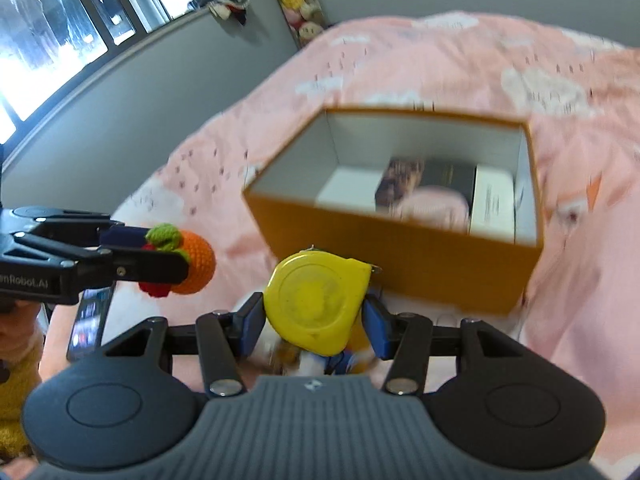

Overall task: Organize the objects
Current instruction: 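Carry the tape measure and crocheted fruit up over the orange box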

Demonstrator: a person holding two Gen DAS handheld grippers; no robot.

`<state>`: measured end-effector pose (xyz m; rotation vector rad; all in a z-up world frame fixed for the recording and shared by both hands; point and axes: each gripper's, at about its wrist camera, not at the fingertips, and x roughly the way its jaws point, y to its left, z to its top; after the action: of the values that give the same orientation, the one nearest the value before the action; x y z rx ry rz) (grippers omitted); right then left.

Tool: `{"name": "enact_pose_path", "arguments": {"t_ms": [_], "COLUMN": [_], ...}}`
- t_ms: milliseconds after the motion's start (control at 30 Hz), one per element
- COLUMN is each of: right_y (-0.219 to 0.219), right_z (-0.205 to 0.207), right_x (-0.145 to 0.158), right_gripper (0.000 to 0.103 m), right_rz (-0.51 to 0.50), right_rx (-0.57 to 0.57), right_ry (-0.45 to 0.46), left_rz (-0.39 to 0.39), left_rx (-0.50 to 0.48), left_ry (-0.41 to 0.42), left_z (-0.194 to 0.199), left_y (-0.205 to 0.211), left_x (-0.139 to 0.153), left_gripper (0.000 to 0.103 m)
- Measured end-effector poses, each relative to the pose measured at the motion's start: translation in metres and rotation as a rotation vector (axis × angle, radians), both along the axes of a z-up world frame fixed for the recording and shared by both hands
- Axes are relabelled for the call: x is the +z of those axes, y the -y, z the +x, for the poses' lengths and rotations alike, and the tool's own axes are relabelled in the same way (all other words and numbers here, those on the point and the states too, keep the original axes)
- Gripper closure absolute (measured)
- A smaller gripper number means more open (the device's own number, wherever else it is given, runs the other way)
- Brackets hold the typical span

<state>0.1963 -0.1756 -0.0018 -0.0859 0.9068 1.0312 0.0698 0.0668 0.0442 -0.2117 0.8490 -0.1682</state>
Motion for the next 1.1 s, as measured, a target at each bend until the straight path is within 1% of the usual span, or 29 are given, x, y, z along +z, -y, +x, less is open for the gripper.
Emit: {"name": "enact_pose_path", "arguments": {"t_ms": [167,300,400,533,633,700,833,1000,1100], "right_y": [-0.02,-0.047,-0.075,-0.112,-0.137,-0.152,-0.176,-0.202,-0.21], "right_z": [0.037,0.071,0.101,0.141,0.163,0.172,0.186,0.189,0.19], "right_x": [0.019,0.019,0.007,-0.02,-0.041,-0.053,-0.069,-0.08,-0.086], "right_gripper": [0.049,0.049,0.049,0.049,0.049,0.049,0.049,0.049,0.049], "right_rz": [0.025,0.005,-0.044,-0.114,-0.175,-0.207,-0.226,-0.291,-0.312], "right_rx": [0.008,0.028,0.058,0.096,0.143,0.184,0.281,0.419,0.471], "right_ry": [0.029,0.05,0.039,-0.006,0.011,0.02,0.046,0.138,0.158], "left_rz": [0.049,0.119,0.219,0.387,0.484,0.538,0.638,0.74,0.794], "left_rx": [0.0,-0.039,-0.095,-0.226,-0.3,-0.345,-0.453,-0.572,-0.617], "left_ry": [-0.018,-0.057,-0.081,-0.13,-0.17,-0.188,-0.218,-0.254,-0.283], "left_z": [0.05,0.095,0.125,0.161,0.184,0.197,0.214,0.224,0.229], "left_y": [-0.013,-0.023,-0.025,-0.017,-0.017,-0.019,-0.02,-0.019,-0.02], "left_x": [0.004,-0.006,-0.018,-0.042,-0.063,-0.077,-0.101,-0.125,-0.138], "left_gripper": [0.054,0.054,0.054,0.054,0.054,0.054,0.054,0.054,0.054]}}
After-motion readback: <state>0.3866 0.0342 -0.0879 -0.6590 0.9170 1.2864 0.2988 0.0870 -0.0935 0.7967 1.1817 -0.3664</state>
